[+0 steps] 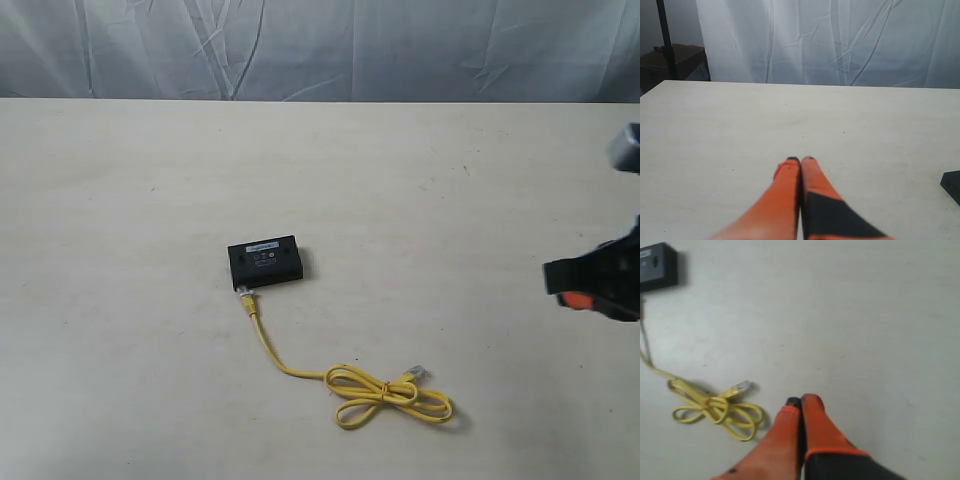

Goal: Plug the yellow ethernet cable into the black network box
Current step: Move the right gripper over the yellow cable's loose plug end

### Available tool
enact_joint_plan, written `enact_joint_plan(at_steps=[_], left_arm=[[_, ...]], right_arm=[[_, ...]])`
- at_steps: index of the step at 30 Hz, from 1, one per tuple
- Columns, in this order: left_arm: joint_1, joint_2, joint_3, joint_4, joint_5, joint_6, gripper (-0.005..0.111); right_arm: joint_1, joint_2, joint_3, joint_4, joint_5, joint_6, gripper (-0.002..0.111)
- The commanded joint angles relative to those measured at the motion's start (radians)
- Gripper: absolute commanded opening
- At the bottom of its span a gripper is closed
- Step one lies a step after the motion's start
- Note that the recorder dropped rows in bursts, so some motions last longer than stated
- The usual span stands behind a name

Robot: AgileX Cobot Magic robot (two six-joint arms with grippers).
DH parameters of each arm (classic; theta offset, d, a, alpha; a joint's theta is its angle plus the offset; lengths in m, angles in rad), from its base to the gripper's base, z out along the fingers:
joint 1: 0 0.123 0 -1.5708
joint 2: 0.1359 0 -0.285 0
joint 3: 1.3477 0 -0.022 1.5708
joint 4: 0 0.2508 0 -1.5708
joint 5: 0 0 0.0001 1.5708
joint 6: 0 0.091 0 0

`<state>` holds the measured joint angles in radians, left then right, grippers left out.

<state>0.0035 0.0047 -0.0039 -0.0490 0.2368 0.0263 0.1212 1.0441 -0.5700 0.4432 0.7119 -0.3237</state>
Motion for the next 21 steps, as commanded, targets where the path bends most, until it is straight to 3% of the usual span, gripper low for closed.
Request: enact_joint_plan(at_steps=[1,8,15,18,21], left_arm=[[0.004,-0.005,0.004,0.001,-0.005,-0.001,0.000],[0.004,-0.005,0.004,0.001,-0.005,-0.001,0.000],[0.004,-0.005,0.004,0.005,-0.005,-0.001,0.000],[0.004,-0.005,0.004,0.005,-0.005,-0.001,0.000],[0.004,-0.005,0.004,0.005,-0.005,-0.001,0.000]], right_arm=[[0.120,0.159,-0.032,0.160,-0.052,-0.133,-0.001],[0.441,0.378,-0.239,0.103,-0.065,-0.046,-0.001],[0.704,0.612,-0.486,-0.077,-0.069,0.099,-0.001],[0.769,0.691,-0.557,-0.141,-0.082,0.151,-0.001],[0.777,0.742,-0.575,-0.084,-0.132,0.151,-0.001]])
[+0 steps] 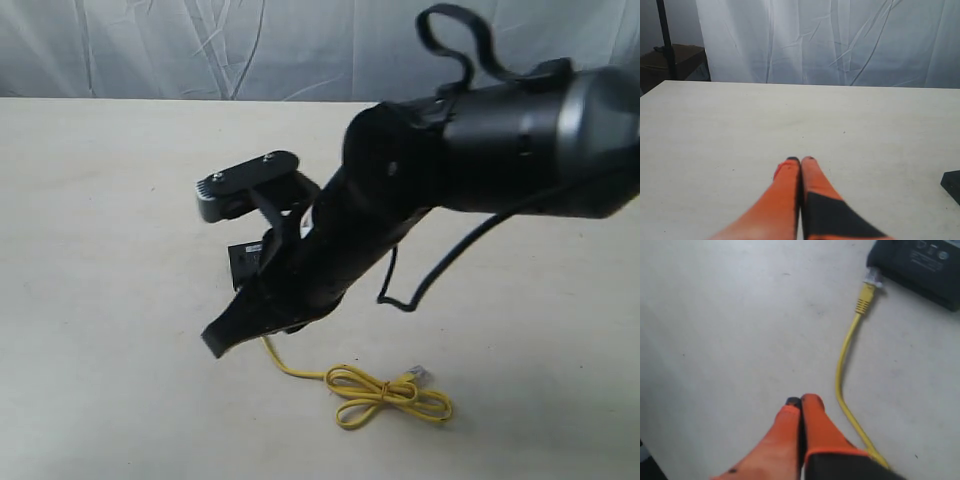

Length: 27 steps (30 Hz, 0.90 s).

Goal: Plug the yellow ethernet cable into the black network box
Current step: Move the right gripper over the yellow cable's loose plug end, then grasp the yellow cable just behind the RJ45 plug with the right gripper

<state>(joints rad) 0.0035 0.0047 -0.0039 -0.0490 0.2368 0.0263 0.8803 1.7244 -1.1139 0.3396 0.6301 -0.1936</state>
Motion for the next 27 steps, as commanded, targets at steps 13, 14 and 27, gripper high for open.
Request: enact_joint_plan(at_steps=[13,14,27], left_arm=[[0.004,-0.005,0.004,0.005,-0.005,-0.001,0.000],[0.004,-0.005,0.004,0.005,-0.005,-0.001,0.000],[0.004,-0.005,0.004,0.005,-0.005,-0.001,0.000]], right_arm=[[0.053,0.260,-0.284,-0.284,0.219,0.301,-0.001],[0.061,0.283,-0.314,-0.323,0.242,0.343,-0.001],[0.067,0.387,-0.353,-0.365,0.201,0.437,0.029]])
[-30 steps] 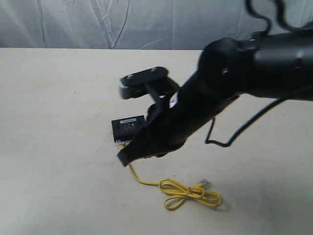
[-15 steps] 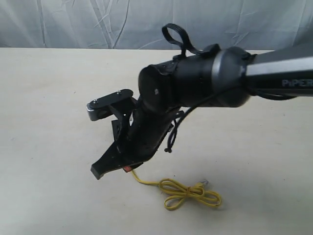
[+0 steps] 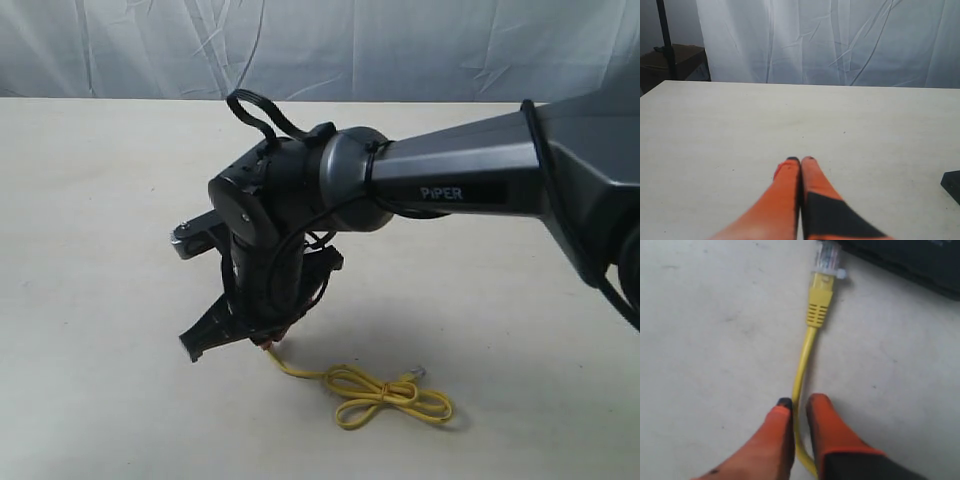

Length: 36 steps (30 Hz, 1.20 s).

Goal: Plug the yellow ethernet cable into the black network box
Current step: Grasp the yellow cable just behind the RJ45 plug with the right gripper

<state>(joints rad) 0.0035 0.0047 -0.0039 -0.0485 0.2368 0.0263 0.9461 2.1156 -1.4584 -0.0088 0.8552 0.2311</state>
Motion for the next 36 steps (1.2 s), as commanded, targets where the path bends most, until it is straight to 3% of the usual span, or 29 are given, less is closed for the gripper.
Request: enact_joint_plan(at_steps=[1,3,11,13,16,21,26,30,33,36], left_arm=[[0.004,-0.005,0.004,0.005,-0.005,-0.001,0.000],[0.004,-0.005,0.004,0.005,-0.005,-0.001,0.000],[0.004,-0.005,0.004,0.005,-0.005,-0.001,0.000],[0.004,-0.005,0.004,0.005,-0.005,-0.001,0.000],[0.004,-0.005,0.004,0.005,-0.005,-0.001,0.000],[0.004,-0.005,0.004,0.005,-0.005,-0.001,0.000],[0.004,-0.005,0.004,0.005,-0.005,-0.001,0.000],[0.004,-0.005,0.004,0.005,-0.005,-0.001,0.000],[0.004,-0.005,0.004,0.005,-0.005,-0.001,0.000],[0.004,-0.005,0.004,0.005,-0.005,-0.001,0.000]], right_arm=[[0.001,-0.001,-0.009,-0.017,-0.026,0.013,0.034],[0.001,0.008,-0.009,-0.017,-0.028,0.015,0.039],[0.001,0.065,-0.009,-0.013,-0.050,0.038,0.038],[0.001,0.065,-0.009,-0.016,-0.047,0.038,0.029],[0.001,0.063,-0.009,-0.048,-0.017,0.031,0.000],[-0.040,-0.019,-0.009,-0.072,0.106,-0.133,-0.001],[-0.135,-0.192,0.144,-0.048,-0.037,-0.198,-0.001],[-0.195,-0.218,0.164,0.077,-0.128,-0.231,-0.001],[-0.208,-0.178,0.164,0.245,-0.074,-0.421,-0.001],[-0.199,-0.117,0.164,0.285,-0.047,-0.528,-0.001]])
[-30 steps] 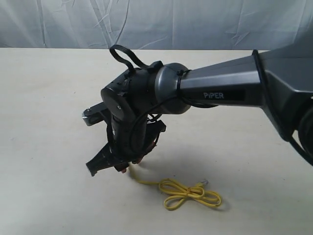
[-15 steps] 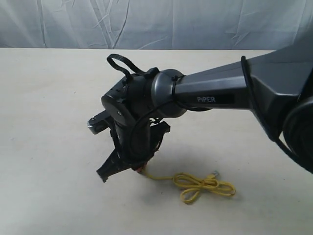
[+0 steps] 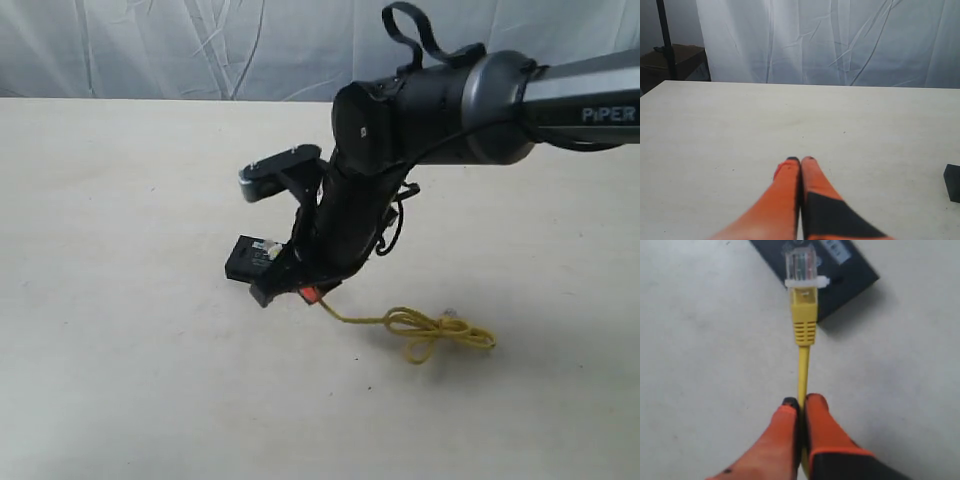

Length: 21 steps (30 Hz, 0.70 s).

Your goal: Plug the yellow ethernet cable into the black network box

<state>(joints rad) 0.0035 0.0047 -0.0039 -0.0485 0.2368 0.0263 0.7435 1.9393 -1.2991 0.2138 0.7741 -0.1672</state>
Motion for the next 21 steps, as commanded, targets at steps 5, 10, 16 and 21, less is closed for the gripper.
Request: enact_joint_plan(at_steps=[5,10,16,21], left_arm=[[0.004,-0.005,0.004,0.005,-0.005,-0.001,0.000],[0.004,-0.005,0.004,0.005,-0.005,-0.001,0.000],[0.004,-0.005,0.004,0.005,-0.005,-0.001,0.000],[0.004,-0.005,0.004,0.005,-0.005,-0.001,0.000]], right_arm=[[0.000,0.100,0.005,-0.066,0.057,-0.127,-0.001],[-0.035,0.100,0.005,-0.154,0.025,-0.034,-0.001],[-0.036,0.095,0.005,-0.180,0.044,-0.031,-0.001],[-0.036,0.043,0.005,-0.182,0.059,-0.066,-0.001]])
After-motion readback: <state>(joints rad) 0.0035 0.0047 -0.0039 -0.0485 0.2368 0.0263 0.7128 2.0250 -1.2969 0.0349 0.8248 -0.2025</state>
